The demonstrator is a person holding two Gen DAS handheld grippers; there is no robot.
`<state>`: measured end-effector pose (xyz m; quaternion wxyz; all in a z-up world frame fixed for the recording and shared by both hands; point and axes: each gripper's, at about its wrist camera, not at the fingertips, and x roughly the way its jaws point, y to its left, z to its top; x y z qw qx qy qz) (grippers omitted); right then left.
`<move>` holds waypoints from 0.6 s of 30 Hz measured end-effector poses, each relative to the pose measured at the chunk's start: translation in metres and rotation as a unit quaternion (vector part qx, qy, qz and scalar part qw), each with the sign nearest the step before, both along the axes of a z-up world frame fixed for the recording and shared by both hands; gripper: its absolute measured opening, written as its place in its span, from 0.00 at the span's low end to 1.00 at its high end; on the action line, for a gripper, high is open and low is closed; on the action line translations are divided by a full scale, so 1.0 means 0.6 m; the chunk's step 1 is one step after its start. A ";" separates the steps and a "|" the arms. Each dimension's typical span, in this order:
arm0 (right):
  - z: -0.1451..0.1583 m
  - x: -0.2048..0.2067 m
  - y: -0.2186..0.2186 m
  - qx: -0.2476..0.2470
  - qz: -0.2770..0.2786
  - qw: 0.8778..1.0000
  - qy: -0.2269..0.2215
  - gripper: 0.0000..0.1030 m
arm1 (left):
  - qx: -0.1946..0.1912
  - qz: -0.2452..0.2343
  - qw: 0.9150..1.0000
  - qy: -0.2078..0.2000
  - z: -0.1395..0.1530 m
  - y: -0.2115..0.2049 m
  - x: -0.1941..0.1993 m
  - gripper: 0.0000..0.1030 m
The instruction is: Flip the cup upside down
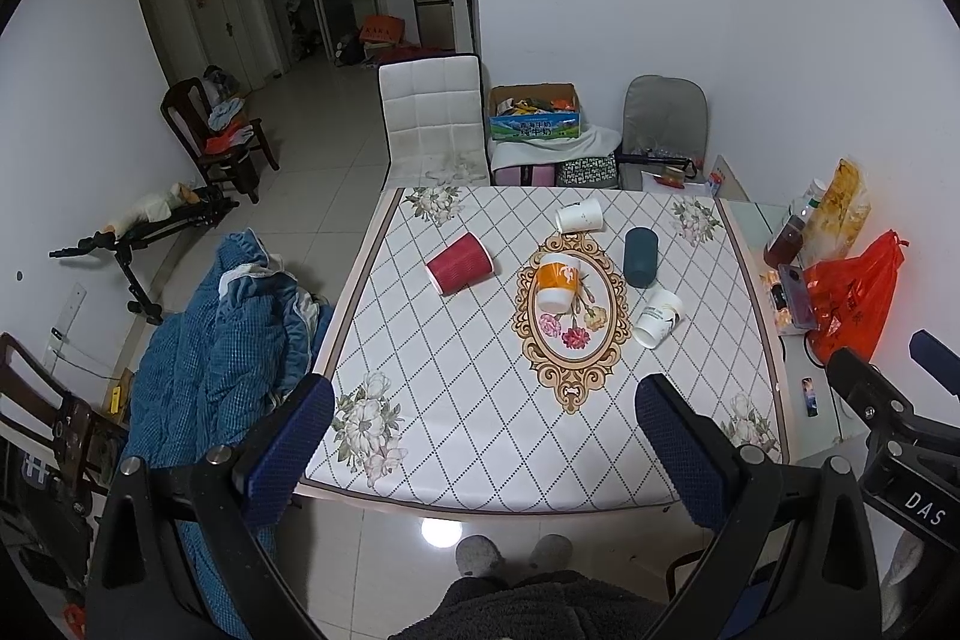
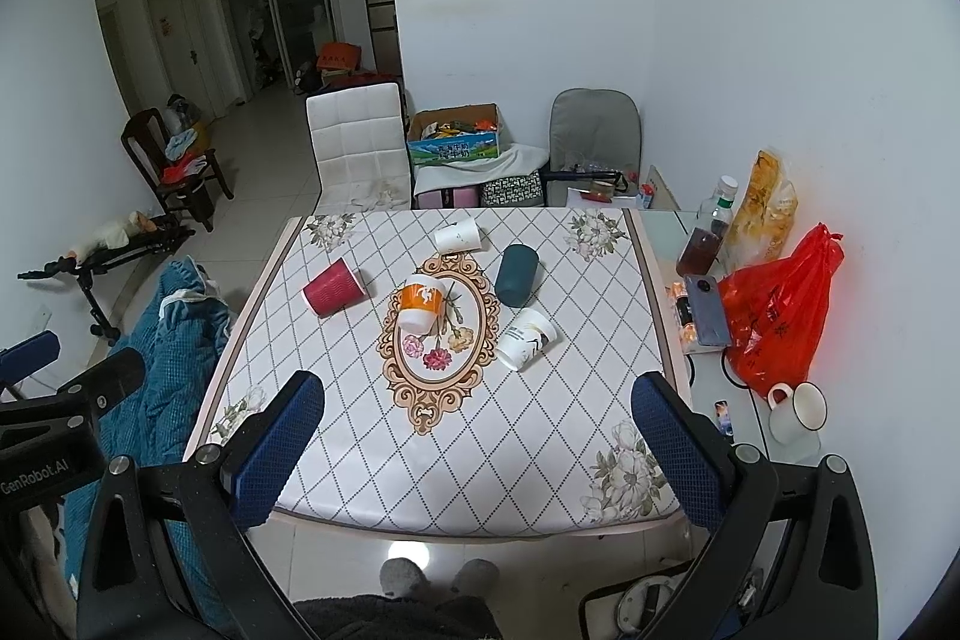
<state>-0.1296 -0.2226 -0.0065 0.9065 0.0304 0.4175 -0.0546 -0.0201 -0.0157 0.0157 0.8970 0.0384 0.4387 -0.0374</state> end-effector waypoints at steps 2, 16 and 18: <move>0.000 0.001 0.000 0.000 0.000 1.000 0.000 1.00 | 0.001 0.000 1.000 0.000 0.000 0.000 0.000 1.00; -0.012 0.015 -0.010 0.010 0.007 1.000 0.012 1.00 | 0.000 0.002 1.000 0.010 -0.012 -0.017 0.003 1.00; -0.020 0.025 -0.019 0.013 0.008 1.000 0.018 1.00 | 0.001 0.006 1.000 0.016 -0.024 -0.020 0.009 1.00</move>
